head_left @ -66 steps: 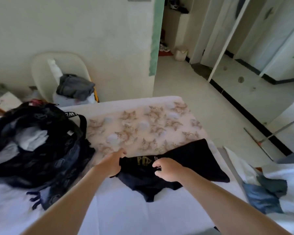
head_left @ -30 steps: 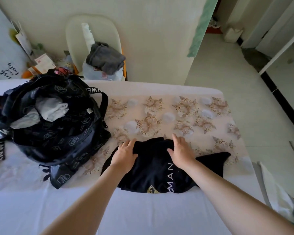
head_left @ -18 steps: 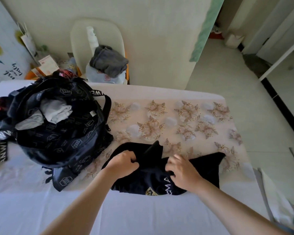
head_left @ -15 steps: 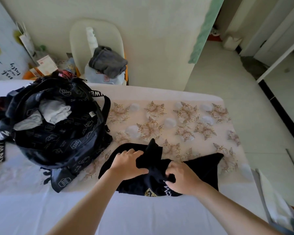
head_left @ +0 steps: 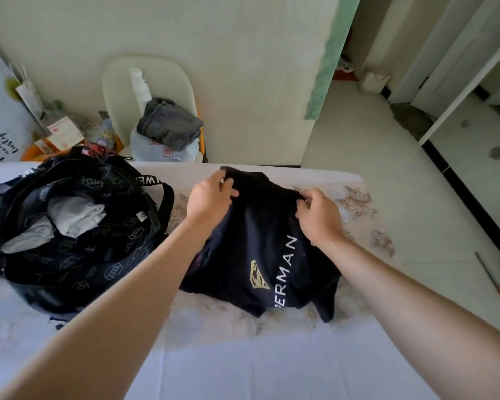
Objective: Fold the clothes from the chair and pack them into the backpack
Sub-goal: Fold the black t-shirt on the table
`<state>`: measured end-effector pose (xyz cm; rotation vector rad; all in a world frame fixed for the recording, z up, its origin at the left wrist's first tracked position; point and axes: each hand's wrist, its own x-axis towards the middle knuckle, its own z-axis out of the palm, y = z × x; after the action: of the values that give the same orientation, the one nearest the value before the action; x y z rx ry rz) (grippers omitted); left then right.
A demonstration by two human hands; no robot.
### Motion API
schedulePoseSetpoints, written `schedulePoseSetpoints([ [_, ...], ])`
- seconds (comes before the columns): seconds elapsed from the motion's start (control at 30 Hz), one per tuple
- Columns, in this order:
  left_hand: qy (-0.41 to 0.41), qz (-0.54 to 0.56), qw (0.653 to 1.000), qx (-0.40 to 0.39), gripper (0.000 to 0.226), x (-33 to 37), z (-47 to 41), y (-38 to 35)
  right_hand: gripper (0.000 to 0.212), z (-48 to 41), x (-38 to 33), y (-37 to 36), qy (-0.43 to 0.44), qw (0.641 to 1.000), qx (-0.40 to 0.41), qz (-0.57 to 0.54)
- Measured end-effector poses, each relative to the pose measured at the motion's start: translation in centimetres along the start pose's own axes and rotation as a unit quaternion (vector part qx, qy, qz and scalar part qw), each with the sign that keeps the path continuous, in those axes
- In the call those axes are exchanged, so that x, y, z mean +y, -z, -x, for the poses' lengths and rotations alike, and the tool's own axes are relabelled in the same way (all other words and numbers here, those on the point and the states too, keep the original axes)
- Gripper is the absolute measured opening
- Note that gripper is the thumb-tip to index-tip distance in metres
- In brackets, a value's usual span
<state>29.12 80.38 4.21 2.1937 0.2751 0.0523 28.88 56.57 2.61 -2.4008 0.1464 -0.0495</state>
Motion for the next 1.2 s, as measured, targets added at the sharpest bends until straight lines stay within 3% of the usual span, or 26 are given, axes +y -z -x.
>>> schedulePoseSetpoints([
  [0.1,-0.039,-0.015,0.998,-0.05,0.073,-0.5,-0.7,-1.5,0.062,-1.0,-0.4,-0.3,0.012,0.996,-0.078,-0.041],
  [0.17,-0.054,-0.061,0.994,-0.071,0.084,-2.5,0.4,-3.0,0.079,0.2,0.8,-1.0,0.037,0.987,-0.153,-0.016],
  [0.23,-0.07,-0.142,0.983,-0.097,0.076,-5.2,2.5,-4.5,0.072,1.7,3.8,-2.3,0.067,0.977,-0.194,0.056],
  [0.37,-0.116,-0.247,0.949,-0.157,0.033,-10.0,5.9,-7.4,0.049,4.6,10.3,-5.3,0.097,0.955,-0.217,0.178],
  [0.47,-0.123,-0.307,0.916,-0.226,0.04,-11.6,6.9,-9.3,0.041,5.1,12.9,-6.7,0.104,0.949,-0.201,0.219],
  [0.53,-0.137,-0.356,0.898,-0.221,0.051,-12.1,6.9,-10.3,0.051,4.6,13.6,-7.1,0.107,0.945,-0.182,0.249],
  [0.6,-0.142,-0.365,0.899,-0.194,0.045,-12.3,6.6,-11.0,0.064,3.9,13.9,-7.0,0.121,0.934,-0.175,0.288],
  [0.67,-0.152,-0.329,0.916,-0.174,0.033,-12.3,6.1,-11.3,0.069,3.1,13.9,-6.6,0.135,0.923,-0.188,0.308],
  [0.77,-0.177,-0.2,0.958,-0.101,0.024,-11.6,5.6,-10.7,0.056,1.3,14.2,-5.3,0.166,0.918,-0.17,0.316],
  [0.83,-0.137,-0.1,0.985,-0.041,0.02,-9.8,5.3,-8.9,0.044,-0.5,14.4,-3.9,0.163,0.915,-0.098,0.355],
  [0.9,-0.045,-0.013,0.999,0.015,0.021,-7.8,4.7,-6.6,0.035,-2.4,14.1,-2.2,0.123,0.92,-0.011,0.373],
  [0.97,-0.02,0.018,0.997,0.072,0.02,-7.0,4.0,-4.7,0.032,-3.4,13.4,-1.1,0.077,0.923,0.061,0.371],
  [1.03,-0.025,0.005,0.996,0.081,0.022,-6.7,3.7,-3.5,0.042,-2.9,12.5,-1.3,0.09,0.928,0.085,0.351],
  [1.1,0.027,0.05,0.997,0.047,0.028,-6.3,3.8,-3.1,0.051,-0.7,11.1,-2.8,0.181,0.929,0.035,0.321],
  [1.2,0.095,0.101,0.99,-0.032,0.035,-5.9,4.6,-3.0,0.061,3.4,8.4,-6.5,0.275,0.911,-0.125,0.281],
])
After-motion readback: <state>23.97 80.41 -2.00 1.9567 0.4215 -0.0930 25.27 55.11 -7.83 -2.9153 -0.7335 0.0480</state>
